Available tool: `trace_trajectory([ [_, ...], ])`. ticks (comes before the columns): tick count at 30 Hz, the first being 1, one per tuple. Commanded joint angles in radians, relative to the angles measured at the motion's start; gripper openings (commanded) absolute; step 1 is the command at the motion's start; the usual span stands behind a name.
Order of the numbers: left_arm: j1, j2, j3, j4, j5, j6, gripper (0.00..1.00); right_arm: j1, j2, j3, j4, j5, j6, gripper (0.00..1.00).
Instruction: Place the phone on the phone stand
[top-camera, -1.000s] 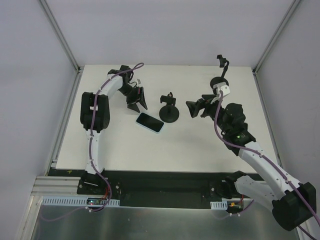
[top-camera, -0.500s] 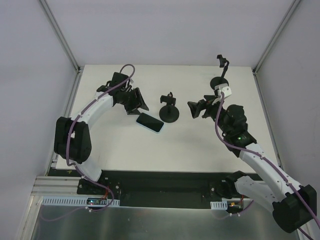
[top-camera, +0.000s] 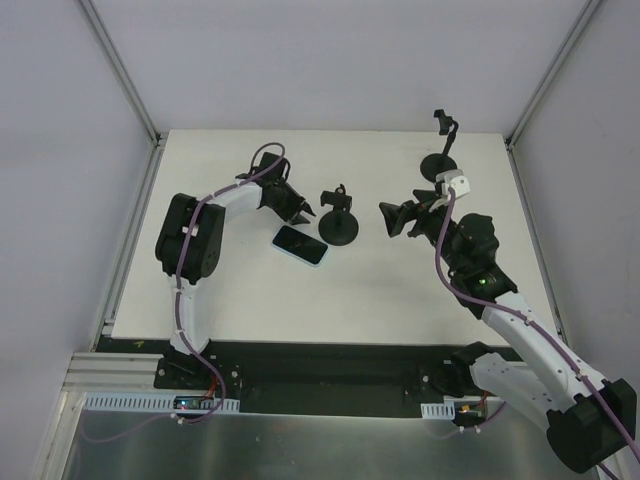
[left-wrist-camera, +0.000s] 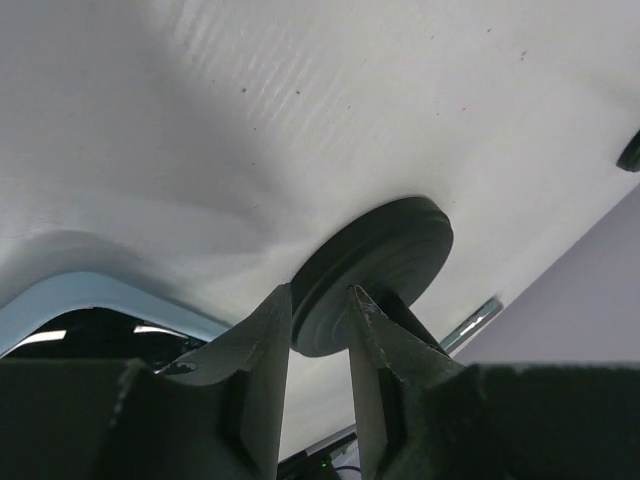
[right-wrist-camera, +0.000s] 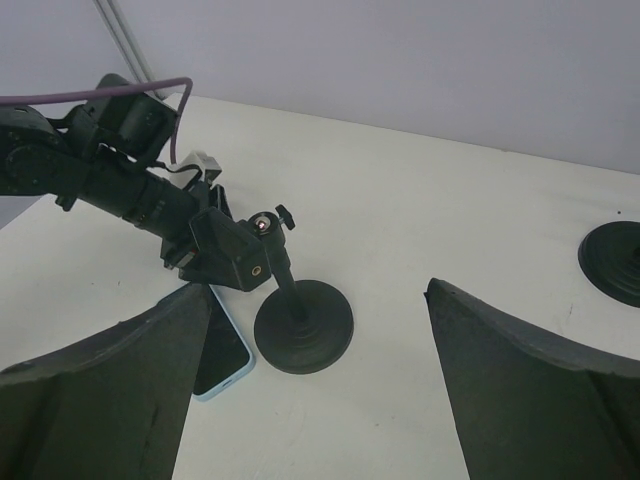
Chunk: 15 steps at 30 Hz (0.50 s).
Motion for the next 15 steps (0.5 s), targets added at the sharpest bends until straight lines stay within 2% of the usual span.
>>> trace_trajectory([
  [1,-0.056,0.036,0.074,-0.015,-0.065,-0.050,0.28,-0.006,-0.022,-0.009,0.065,0.013,-0.014,0.93],
  [6,-0.110,0.024,0.062,-0.158,-0.173,0.001,0.30,-0.006,-0.030,-0.013,0.069,0.008,-0.014,0.93],
  [11,-0.119,-0.046,-0.096,-0.169,-0.208,0.003,0.31,-0.006,-0.036,-0.016,0.074,0.004,-0.008,0.93],
  [15,-0.131,-0.121,-0.167,-0.193,-0.206,0.072,0.31,-0.006,-0.039,-0.016,0.080,-0.002,-0.004,0.93],
])
